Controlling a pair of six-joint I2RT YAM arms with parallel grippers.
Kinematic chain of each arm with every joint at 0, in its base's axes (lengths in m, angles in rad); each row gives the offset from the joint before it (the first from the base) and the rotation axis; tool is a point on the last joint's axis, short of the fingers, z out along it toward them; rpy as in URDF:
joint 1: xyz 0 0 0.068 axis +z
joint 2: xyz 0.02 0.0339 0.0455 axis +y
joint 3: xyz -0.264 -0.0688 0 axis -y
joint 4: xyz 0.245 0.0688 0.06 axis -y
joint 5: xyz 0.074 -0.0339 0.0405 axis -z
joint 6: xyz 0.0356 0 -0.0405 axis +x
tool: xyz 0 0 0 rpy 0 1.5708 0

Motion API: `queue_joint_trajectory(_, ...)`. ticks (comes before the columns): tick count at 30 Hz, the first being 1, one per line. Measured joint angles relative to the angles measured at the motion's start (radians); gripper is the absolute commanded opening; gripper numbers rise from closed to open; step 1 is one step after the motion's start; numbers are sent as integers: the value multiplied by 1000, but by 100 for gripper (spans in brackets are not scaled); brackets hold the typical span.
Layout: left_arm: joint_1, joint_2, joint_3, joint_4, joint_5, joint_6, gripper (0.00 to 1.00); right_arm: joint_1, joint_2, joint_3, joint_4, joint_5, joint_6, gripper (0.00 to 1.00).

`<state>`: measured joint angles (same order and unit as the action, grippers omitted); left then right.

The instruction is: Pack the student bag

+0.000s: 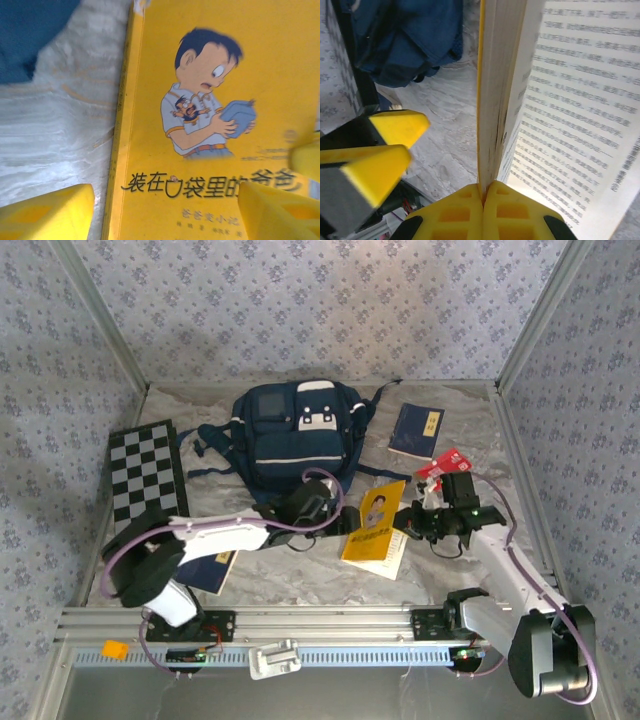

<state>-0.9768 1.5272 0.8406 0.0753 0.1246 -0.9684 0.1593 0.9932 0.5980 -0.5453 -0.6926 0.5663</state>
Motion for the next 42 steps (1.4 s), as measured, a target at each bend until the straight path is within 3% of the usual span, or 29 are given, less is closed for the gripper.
queue_joint_trajectory(7,172,-225,-135,6,107,46,87,14,-29,58,26,-57,72,0)
queue_joint_trajectory(14,311,-315,-206,62,263,43,92,61,-47,122,113,-110,168,0)
queue_joint_trajectory(22,330,-318,-229,211,393,-27,94,124,-46,177,231,-117,279,0)
queue_joint_trajectory(28,330,-287,-229,291,443,-82,88,174,-42,180,313,-111,336,0)
queue_joint_trajectory(34,329,-283,-228,340,477,-133,70,193,-17,180,347,-97,343,0)
queue_joint_trajectory(42,332,-319,-228,284,448,-127,51,177,-3,177,329,-93,298,0)
